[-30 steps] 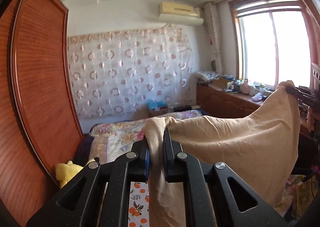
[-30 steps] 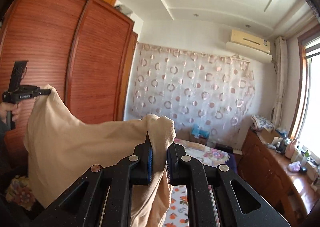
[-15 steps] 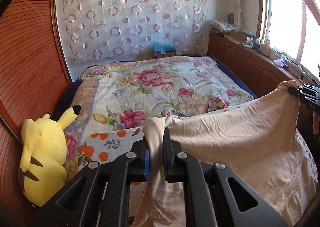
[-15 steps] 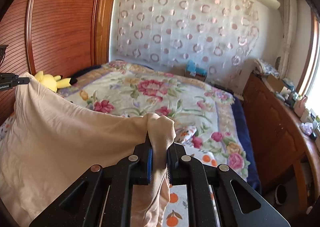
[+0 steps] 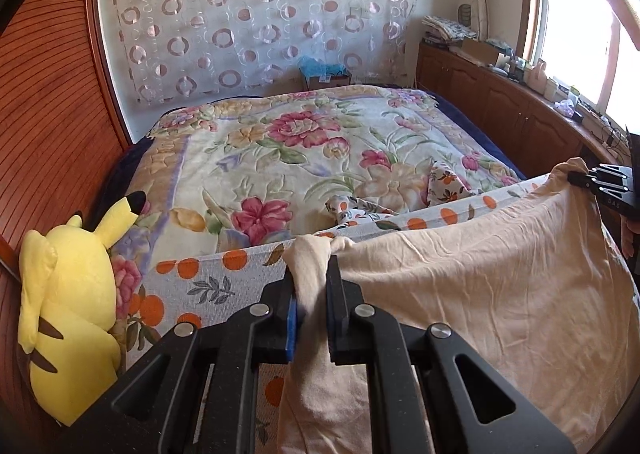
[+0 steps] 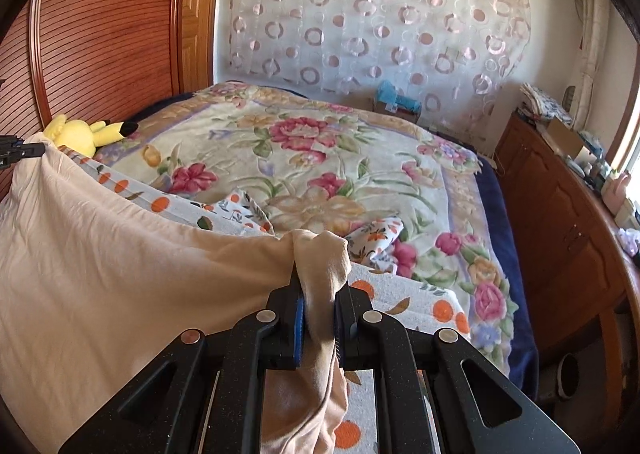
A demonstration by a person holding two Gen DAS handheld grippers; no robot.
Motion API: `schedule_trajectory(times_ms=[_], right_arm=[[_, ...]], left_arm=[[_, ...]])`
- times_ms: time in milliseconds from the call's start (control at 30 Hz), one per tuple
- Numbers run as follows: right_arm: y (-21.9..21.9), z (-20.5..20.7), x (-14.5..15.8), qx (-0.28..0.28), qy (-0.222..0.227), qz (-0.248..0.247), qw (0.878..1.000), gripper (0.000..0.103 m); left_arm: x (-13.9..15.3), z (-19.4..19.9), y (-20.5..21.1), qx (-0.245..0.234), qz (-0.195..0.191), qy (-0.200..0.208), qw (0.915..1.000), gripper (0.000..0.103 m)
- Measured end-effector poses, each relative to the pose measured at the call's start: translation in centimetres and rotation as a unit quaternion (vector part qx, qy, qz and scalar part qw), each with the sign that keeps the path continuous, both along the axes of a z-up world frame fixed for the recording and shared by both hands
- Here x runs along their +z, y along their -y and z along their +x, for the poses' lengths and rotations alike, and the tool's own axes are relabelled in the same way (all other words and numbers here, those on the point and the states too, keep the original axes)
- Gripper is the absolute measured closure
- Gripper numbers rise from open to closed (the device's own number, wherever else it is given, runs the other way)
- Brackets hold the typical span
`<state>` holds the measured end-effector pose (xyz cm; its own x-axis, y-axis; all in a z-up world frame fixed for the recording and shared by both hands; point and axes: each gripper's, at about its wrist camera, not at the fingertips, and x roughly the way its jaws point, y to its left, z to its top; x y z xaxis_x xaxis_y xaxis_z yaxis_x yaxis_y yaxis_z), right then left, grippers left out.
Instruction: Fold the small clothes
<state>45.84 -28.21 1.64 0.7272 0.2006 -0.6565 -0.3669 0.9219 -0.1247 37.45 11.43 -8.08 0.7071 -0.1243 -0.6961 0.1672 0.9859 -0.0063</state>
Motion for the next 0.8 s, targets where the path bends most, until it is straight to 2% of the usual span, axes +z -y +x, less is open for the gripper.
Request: schedule_trajectory(times_ms=[133,200,267,333,400,433,500,633,800], right_arm=[[-0.2,0.9,-0.5,-0.006,-0.019,-0.004,1.0,0.092],[-0.2,1.0,-0.5,-0.008,-0.026,-0.006,1.0,0.092],[0.0,1.3,-0.6,-0.012,-0.034,-0.001,0.999,0.092],[0.3,1.3,-0.2,-0.017,-0.039,0.012,0.999,0.092],[0.3,1.0,0.0,-0.023,-0.04,0.015,0.999,0.09],[0.3,0.8,0.3,-0.024,-0.039,0.015,0.999,0.087],[0.3,0.1,0.7,-0.026,-0.033,0.015,0.999,0.085],[1.0,-2.7,2.1,-0.027,-0.017,0.027,0.999,0.06],[2.5,-8.0,2.5,-0.018,-0.016,0.049,0.999,0.059]], left_arm=[[-0.4,0.0,-0.4,-0.005,-0.006,-0.003,1.0,0.092],[-0.2,-0.6,-0.3,-0.016,0.003,0.007,0.9998,0.089],[0.2,-1.3,-0.3,-0.02,0.01,0.015,0.9996,0.079],[0.7,-1.9,-0.6,-0.016,0.007,0.018,0.9997,0.058],[1.2,-2.6,-0.9,-0.015,-0.002,0.017,0.9997,0.051],[1.4,-3.0,-1.1,-0.012,-0.005,0.014,0.9998,0.04],[1.4,-3.8,-1.4,-0.015,-0.017,0.006,0.9997,0.028],[0.8,-6.3,-1.2,-0.024,-0.03,-0.015,0.9992,0.027],[-0.1,-10.1,-1.1,-0.017,-0.028,-0.034,0.9989,0.027]])
